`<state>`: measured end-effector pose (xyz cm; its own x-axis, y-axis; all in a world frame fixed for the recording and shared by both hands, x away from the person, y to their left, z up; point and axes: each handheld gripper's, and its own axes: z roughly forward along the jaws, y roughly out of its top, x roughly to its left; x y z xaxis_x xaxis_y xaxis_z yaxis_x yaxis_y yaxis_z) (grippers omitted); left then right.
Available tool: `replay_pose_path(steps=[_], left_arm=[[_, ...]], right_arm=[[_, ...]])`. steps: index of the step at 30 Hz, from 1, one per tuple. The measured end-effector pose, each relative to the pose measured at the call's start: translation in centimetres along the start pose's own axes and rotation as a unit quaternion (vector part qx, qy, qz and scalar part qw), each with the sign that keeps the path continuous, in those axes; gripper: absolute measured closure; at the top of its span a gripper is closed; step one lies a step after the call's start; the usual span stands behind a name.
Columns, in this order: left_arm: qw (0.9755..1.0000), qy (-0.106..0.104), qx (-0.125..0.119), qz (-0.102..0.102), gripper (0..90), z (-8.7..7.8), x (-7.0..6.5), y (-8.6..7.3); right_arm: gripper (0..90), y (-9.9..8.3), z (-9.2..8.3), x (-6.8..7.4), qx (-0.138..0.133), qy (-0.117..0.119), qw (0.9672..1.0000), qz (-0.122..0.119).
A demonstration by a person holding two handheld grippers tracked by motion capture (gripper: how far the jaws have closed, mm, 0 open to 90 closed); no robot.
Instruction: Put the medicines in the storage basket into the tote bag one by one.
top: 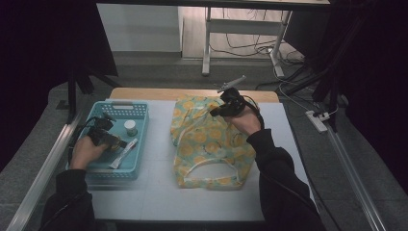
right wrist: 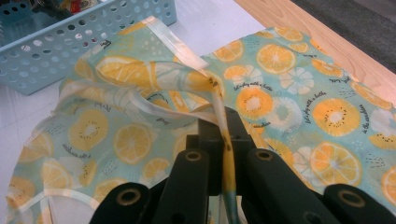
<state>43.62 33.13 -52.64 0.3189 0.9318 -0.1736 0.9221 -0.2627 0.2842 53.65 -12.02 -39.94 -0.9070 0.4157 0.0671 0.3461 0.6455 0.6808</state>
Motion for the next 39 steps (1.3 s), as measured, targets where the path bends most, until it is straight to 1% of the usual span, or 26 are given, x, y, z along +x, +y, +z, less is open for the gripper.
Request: replay_pose_path(steps=[1,3,4,8,9,10,11,14,15,16,17,20,21,24,28,31,33,39], left_arm=[[1.0,-0.004,0.001,0.002,2.4,-0.1,0.0,-0.1],[1.0,-0.002,0.002,0.004,4.4,-0.2,0.0,-0.1],[0.9999,0.008,0.007,0.0,6.6,-0.3,-0.1,-0.1],[0.9992,0.03,0.023,0.01,16.6,-0.6,-0.3,-0.2],[0.9992,0.03,0.025,0.01,19.4,-0.7,-0.3,-0.2],[0.999,0.031,0.03,0.012,19.5,-0.7,-0.3,-0.3],[0.9989,0.031,0.034,0.007,19.7,-0.7,-0.3,-0.3],[0.999,0.024,0.038,0.004,20.0,-0.8,-0.3,-0.4],[0.9991,0.018,0.038,0.007,20.0,-0.9,-0.4,-0.4],[0.9992,0.006,0.038,0.007,20.0,-0.9,-0.4,-0.3],[0.9993,0.005,0.036,0.007,20.1,-0.9,-0.5,-0.3],[0.9991,0.022,0.032,0.014,20.3,-1.1,-0.8,-0.1],[0.9993,0.023,0.028,0.013,20.3,-1.2,-0.7,-0.1],[0.9997,0.02,0.011,0.003,20.4,-1.8,-0.6,-0.1],[0.9999,0.008,-0.008,-0.004,20.4,-2.8,-0.5,-0.3],[0.9996,0.008,-0.027,0.0,20.4,-3.4,-0.7,-0.5],[0.9993,0.003,-0.036,0.001,20.4,-3.8,-0.7,-0.6],[0.9974,-0.001,-0.07,0.015,20.4,-4.9,-1.2,-1.4]], right_arm=[[89.2,0.0,0.0,0.0,0.0,0.0,1.0,0.0],[89.2,0.0,0.0,0.0,0.0,0.001,1.0,0.0],[89.2,-0.1,0.1,0.0,0.0,0.001,1.0,-0.001],[89.2,-0.1,0.1,0.0,0.001,0.001,1.0,-0.002],[89.2,-0.1,0.1,0.0,0.001,0.002,1.0,-0.002],[89.2,-0.1,0.1,0.0,0.001,0.002,1.0,-0.002],[89.2,-0.1,0.1,0.0,0.001,0.002,1.0,-0.002],[89.2,-0.1,0.2,0.0,0.0,0.002,1.0,-0.002],[89.2,-0.1,0.2,0.0,0.0,0.002,1.0,-0.001],[89.3,-0.1,0.2,0.0,0.0,0.003,1.0,-0.001],[89.2,-0.1,0.2,0.0,-0.001,0.004,1.0,0.0],[89.3,-0.1,0.1,-0.1,-0.002,0.005,1.0,0.001],[89.2,-0.2,0.1,-0.1,-0.001,0.005,1.0,0.001],[89.3,-0.2,0.1,-0.1,-0.003,0.005,1.0,0.003],[89.2,-0.3,-0.1,-0.3,-0.006,0.005,1.0,0.005],[89.2,-0.3,-0.1,-0.3,-0.007,0.005,0.9999,0.005],[89.3,-0.4,-0.2,-0.3,-0.008,0.005,0.9999,0.005],[89.3,-0.4,-0.4,-0.3,-0.01,0.003,0.9999,0.006]])
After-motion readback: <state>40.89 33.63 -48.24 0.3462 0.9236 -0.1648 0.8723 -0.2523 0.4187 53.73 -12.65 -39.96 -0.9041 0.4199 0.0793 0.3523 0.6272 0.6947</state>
